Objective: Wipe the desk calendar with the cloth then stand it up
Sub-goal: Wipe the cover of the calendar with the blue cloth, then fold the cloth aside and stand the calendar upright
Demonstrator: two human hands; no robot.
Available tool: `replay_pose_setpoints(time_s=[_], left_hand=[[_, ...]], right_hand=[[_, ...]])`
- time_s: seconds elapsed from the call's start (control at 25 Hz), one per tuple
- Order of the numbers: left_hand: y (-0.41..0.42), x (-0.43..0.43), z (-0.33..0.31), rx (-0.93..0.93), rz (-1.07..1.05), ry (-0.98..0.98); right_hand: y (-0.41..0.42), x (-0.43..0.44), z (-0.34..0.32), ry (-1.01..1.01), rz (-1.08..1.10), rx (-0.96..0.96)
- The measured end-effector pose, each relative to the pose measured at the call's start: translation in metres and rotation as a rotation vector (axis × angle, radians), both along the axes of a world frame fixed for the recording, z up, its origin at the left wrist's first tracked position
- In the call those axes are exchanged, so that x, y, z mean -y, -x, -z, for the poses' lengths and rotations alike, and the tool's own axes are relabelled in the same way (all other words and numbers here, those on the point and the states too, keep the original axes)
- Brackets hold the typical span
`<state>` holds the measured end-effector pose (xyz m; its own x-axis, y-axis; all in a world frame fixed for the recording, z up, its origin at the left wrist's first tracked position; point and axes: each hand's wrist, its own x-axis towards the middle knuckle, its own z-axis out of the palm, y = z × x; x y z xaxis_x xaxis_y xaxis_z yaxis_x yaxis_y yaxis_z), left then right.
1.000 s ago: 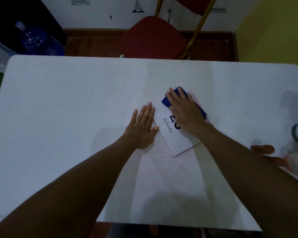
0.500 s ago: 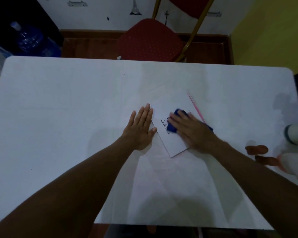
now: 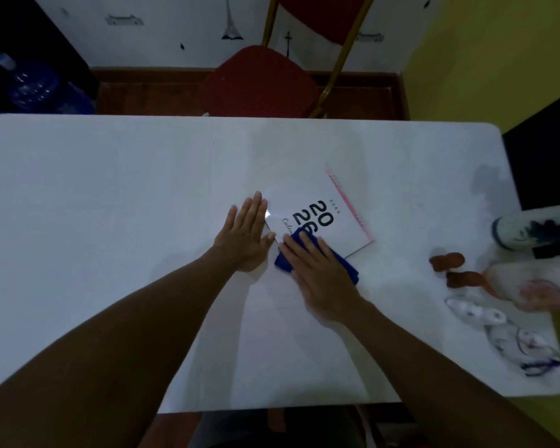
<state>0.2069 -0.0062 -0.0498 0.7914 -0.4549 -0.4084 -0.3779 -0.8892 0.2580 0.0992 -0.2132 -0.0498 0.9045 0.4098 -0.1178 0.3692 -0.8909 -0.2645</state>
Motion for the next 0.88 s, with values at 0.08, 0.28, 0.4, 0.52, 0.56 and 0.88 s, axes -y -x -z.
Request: replay_pose_setpoints(time_s=[0.08,0.28,0.4,0.52,0.56,0.88], left_hand=[[0.003,0.001,-0.007,0.041,0.003,0.004],[0.028,0.005,-0.036,0.183,0.109,-0.021],[0.056,0.009,-0.050,0.073,0.138,-0.068],[0.087,0.008,-0.061,-0.010,0.069,0.069],[0.096,0.008,-0.065,-0.009,0.054,0.140],[0.124,0.018,-0.083,0.092,0.146,0.164]], right_hand=[[0.012,0.007,-0.010,-0.058,-0.079,-0.047],[0.018,0.024,-0.035,-0.218,0.307,-0.033],[0.014,0.022,-0.043,-0.153,0.578,-0.211],[0.013,0.019,-0.051,-0.212,0.584,-0.332],[0.016,0.018,-0.054,-0.261,0.545,-0.343],[0.054,0.019,-0.089,-0.410,0.325,-0.400]])
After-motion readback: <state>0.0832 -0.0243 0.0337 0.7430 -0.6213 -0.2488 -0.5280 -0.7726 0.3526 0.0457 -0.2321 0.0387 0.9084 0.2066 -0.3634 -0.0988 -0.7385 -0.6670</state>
